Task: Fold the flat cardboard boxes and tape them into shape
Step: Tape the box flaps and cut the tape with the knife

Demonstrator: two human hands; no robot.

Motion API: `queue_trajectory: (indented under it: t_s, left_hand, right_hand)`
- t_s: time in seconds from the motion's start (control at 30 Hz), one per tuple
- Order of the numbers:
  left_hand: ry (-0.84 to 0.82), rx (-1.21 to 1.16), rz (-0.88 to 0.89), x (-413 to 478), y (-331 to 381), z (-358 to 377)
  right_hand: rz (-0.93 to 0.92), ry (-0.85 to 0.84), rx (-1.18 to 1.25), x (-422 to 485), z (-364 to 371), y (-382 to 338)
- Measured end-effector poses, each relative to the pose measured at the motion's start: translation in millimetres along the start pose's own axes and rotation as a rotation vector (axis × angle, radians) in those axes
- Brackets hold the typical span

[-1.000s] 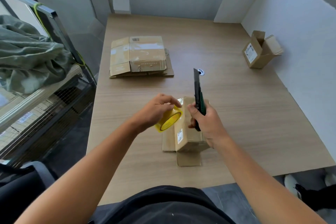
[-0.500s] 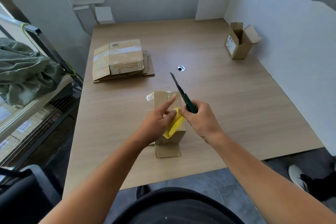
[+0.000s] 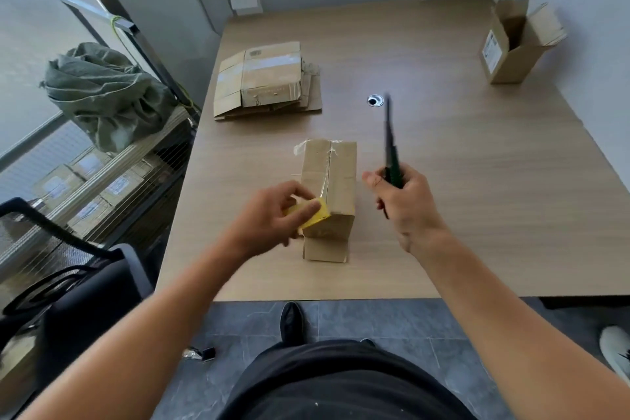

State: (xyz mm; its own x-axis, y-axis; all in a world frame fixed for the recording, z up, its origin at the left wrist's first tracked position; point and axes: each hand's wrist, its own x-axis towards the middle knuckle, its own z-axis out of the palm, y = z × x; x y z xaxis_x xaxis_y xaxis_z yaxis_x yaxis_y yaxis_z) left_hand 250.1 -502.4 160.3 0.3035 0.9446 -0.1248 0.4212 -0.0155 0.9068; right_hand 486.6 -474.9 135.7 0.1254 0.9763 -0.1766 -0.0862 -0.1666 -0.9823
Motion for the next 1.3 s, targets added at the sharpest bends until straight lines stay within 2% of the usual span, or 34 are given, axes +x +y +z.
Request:
queue_trajectory:
  t_s: [0.1, 0.23, 0.37, 0.6, 0.7, 0.8, 0.87, 0.93, 1.0, 1.07, 1.17, 1.23, 1.3]
  left_hand:
    - [0.015, 0.184, -0.037, -1, 0, -44]
    - [-0.247, 0.47, -0.185, 27, -5, -78]
    - [-0.394, 0.687, -0.235, 71, -28, -80]
    - [-0.46, 0.58, -0.273, 110, -78, -66]
    - [-0.457, 0.55, -0.246, 113, -96, -53]
    - [-0.404, 0.499, -0.195, 115, -109, -44]
    - [-0.356, 0.43, -0.17, 115, -117, -38]
    - [-0.339, 0.397, -0.151, 115, -123, -30]
    - [-0.325, 0.357, -0.155, 116, -126, -21]
    - [-0.304, 0.331, -0.155, 120, -124, -11]
    - [-0.28, 0.324, -0.133, 123, -119, 0]
    - [-0.271, 0.302, -0.132, 124, -118, 1]
    - [-0.291, 0.278, -0.168, 121, -118, -4]
  right_hand:
    - [0.016, 0.143, 0.139, 11, -19, 1]
    - [0.07, 0.067, 0.034, 5, -24, 24]
    - [0.216, 0.169, 0.009, 15, -7, 52]
    - [0.44, 0.218, -0.118, 27, 8, 105]
    - [0.429, 0.219, -0.261, 28, 17, 115]
    - [0.493, 0.223, -0.35, 22, 23, 117]
    - [0.492, 0.312, -0.375, 14, 22, 108]
    - [0.383, 0.395, -0.457, 6, 18, 92]
    - [0.233, 0.342, -0.557, -2, 20, 72]
    - [0.08, 0.22, -0.692, -4, 35, 54]
    - [-0.07, 0.045, -1.007, 1, 64, 43]
    - [0.001, -0.088, -1.136, 5, 78, 43]
    - [0.135, -0.138, -1.173, 5, 84, 47]
